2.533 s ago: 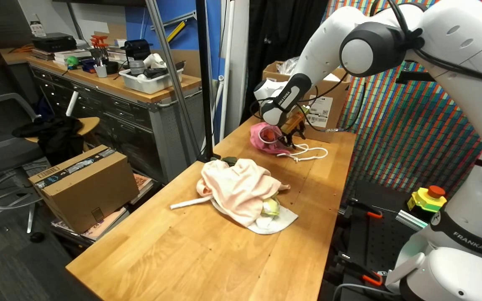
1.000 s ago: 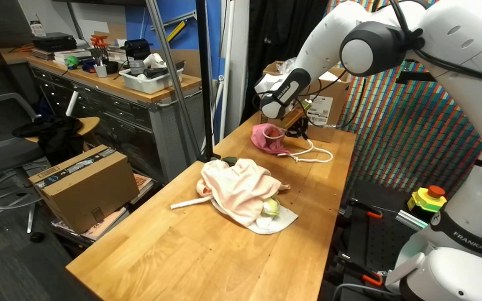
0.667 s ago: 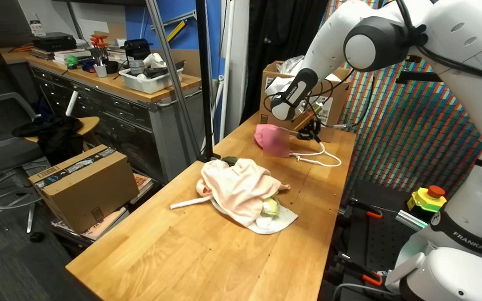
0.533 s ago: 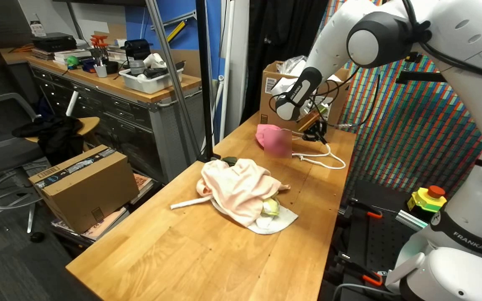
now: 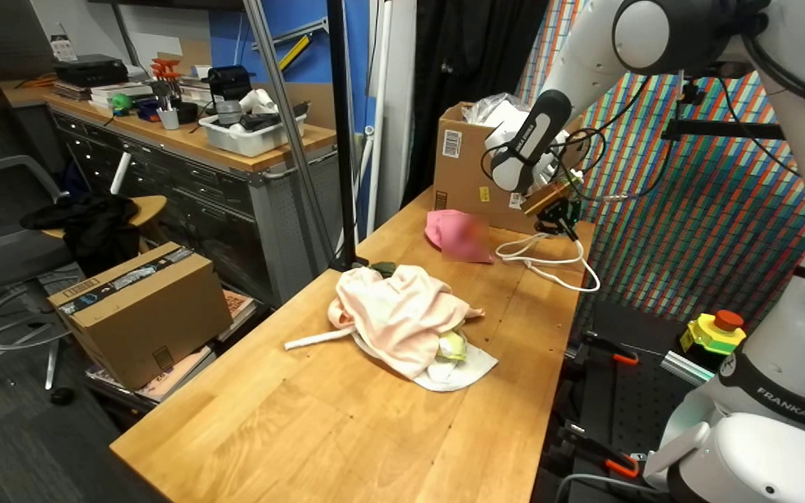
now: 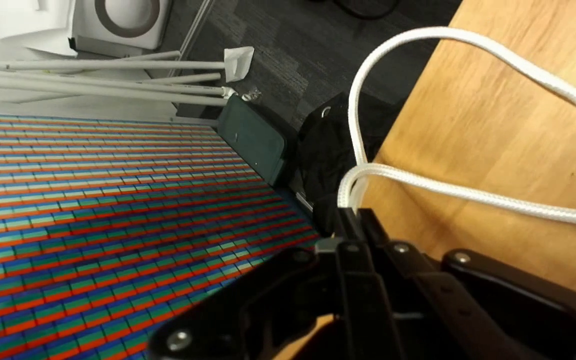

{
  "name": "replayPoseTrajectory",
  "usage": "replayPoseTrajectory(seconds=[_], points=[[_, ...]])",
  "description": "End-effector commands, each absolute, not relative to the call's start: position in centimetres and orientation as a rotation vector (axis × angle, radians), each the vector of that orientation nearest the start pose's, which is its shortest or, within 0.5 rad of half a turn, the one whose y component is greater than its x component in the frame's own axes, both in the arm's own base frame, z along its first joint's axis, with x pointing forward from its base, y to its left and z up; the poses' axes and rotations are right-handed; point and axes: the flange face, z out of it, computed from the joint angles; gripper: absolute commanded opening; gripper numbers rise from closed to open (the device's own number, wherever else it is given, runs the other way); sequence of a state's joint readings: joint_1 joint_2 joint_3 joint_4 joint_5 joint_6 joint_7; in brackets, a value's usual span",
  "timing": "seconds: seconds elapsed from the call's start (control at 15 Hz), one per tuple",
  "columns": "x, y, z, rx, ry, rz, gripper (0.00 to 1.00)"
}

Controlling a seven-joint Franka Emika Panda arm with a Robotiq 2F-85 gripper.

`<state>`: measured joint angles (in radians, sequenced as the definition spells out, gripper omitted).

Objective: Separate the pile of clothes on the table

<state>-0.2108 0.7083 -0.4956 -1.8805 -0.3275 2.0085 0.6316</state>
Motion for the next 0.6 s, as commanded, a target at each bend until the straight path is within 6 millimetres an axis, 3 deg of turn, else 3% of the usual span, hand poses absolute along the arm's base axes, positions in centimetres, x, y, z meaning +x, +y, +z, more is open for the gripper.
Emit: replayPoseTrajectory(seconds=[0.0, 0.13, 0.53], points=[[40.08, -38.42, 16.92, 2.101, -1.396, -0.659, 0.04], [39.45, -38.61, 17.29, 2.09, -1.435, -0.638, 0.04], [40.19, -38.4, 17.54, 2.077, -1.512, -0.553, 0.04]])
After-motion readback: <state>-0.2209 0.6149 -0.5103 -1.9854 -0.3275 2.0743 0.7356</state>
